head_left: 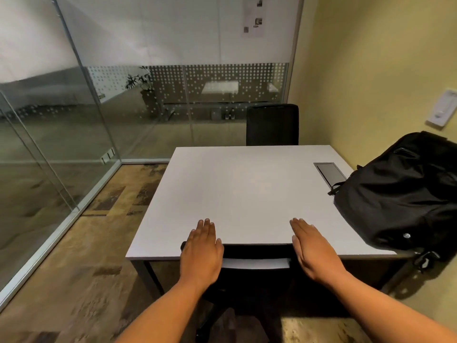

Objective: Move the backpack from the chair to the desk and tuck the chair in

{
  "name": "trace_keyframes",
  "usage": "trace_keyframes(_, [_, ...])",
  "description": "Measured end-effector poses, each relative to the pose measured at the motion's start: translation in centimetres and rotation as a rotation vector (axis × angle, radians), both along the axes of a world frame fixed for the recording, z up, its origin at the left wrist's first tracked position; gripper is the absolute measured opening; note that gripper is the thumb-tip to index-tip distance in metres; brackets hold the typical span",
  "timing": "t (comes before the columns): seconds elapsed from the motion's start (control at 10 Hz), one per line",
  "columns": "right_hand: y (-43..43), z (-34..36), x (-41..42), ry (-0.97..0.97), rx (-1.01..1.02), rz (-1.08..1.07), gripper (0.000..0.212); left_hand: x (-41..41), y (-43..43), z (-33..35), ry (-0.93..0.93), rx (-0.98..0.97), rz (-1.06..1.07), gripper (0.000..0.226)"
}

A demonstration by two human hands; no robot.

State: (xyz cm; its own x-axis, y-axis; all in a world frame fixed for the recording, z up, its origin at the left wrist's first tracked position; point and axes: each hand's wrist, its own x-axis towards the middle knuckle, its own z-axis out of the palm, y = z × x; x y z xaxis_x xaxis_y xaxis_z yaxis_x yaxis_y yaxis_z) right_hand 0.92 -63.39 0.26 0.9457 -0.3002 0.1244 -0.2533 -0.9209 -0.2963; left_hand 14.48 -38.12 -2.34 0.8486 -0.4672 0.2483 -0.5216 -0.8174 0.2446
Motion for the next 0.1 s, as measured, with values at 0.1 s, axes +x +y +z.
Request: trace_keyframes(0.1, [0.34,1.60,1.18,-0.081,-0.005,-0.005,0.051,0.33,-0.74,1.95,-0.054,-0.030,0.003,0.055])
